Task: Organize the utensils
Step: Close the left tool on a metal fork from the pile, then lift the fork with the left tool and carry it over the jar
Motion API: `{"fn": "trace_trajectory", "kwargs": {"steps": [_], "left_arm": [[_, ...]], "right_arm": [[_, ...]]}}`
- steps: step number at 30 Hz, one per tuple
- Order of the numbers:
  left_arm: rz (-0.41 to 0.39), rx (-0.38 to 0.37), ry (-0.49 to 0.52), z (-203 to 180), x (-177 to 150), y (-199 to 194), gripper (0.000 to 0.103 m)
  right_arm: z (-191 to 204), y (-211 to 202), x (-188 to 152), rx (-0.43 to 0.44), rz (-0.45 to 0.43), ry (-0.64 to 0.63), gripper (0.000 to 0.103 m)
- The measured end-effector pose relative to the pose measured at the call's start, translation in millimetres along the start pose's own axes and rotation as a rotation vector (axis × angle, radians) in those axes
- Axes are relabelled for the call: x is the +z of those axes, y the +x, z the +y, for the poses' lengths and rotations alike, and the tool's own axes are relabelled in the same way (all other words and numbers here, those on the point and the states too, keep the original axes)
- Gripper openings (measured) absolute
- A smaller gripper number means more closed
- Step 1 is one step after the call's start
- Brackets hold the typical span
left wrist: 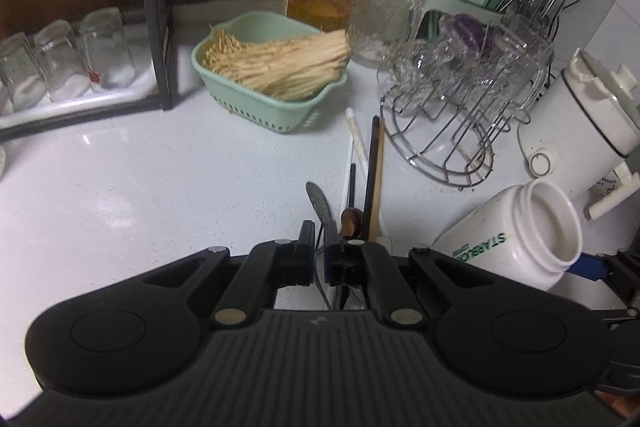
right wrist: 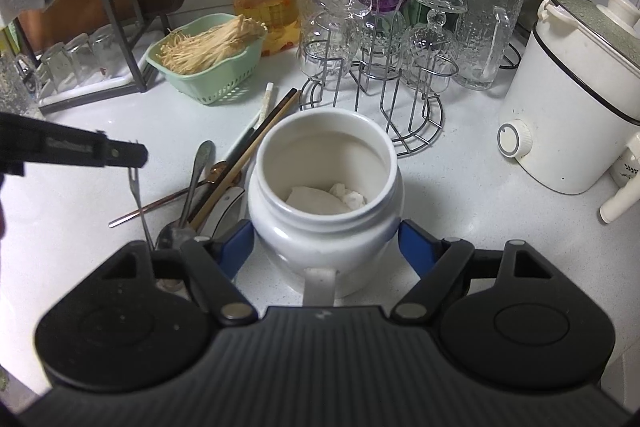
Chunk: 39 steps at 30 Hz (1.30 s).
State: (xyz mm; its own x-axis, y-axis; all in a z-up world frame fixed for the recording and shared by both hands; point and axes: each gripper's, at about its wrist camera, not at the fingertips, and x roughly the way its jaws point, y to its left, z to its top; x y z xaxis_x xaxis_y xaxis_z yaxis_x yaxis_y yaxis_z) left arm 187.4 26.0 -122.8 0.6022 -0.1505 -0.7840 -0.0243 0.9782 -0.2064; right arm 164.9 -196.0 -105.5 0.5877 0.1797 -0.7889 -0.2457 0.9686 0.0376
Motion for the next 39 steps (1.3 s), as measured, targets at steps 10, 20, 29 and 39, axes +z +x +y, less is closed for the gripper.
{"fn": "trace_trajectory", "kwargs": {"steps": [10,20,29,39], "left_arm": [[-0.083,0.04,0.004,-5,3,-41,0.002],[-0.131,0.056,0.011,-19,19,-76,0.001],[-0.161,0.024,0.073,-49,51,-106,0.001],[-0.164,-0.054,0.163,-90,85,-108,0.001]], "right_arm": [[1,-3,-3,0.016,-0.007,-0.036,0.081],[-3,-2,-2,0.045,-0.01,-0.075,0.081],[-3,0,4,0.051,0.032,-0.064,0.08],[-4,1,8,0.06,0.069,-0.073,0.08]]}}
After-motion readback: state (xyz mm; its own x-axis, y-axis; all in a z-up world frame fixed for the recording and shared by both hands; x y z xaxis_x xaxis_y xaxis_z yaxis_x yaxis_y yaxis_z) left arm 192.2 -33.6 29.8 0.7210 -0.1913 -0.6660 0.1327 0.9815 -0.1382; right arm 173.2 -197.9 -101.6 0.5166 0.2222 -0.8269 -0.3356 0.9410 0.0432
